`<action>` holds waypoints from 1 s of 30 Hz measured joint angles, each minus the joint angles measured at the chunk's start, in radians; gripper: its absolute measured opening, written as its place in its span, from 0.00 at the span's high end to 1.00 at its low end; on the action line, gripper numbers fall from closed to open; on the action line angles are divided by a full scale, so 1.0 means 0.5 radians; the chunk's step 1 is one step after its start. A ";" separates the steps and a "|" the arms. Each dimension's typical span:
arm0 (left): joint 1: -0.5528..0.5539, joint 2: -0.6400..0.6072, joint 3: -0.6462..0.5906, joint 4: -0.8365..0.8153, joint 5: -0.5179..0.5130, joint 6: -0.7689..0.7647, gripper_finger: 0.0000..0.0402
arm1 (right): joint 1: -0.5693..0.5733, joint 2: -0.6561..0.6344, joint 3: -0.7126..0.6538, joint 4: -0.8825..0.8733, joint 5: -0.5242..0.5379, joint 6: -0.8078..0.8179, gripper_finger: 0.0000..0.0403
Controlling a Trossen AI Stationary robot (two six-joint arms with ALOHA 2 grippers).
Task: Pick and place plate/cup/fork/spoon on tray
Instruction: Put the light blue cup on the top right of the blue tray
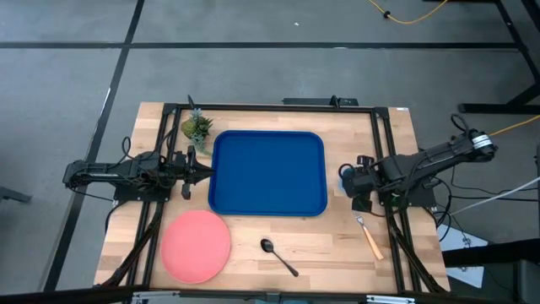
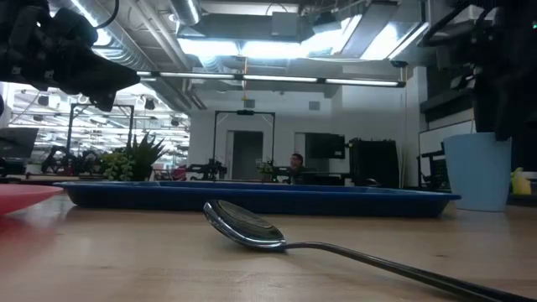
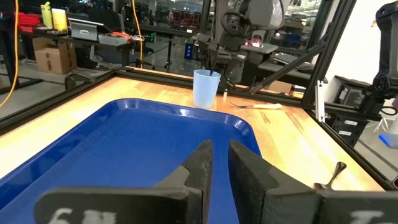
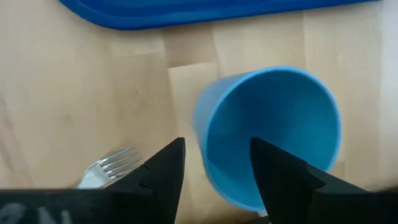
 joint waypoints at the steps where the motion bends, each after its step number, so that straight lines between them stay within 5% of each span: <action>1: -0.001 -0.001 0.000 0.000 0.000 0.000 0.89 | 0.000 0.028 0.000 -0.009 0.027 0.019 0.54; 16: -0.001 -0.001 0.000 -0.001 0.000 0.000 0.89 | 0.000 0.300 -0.001 0.031 0.189 0.182 0.55; 30: 0.000 0.000 0.000 0.000 0.000 0.000 0.89 | 0.000 0.321 -0.001 0.036 0.189 0.186 0.78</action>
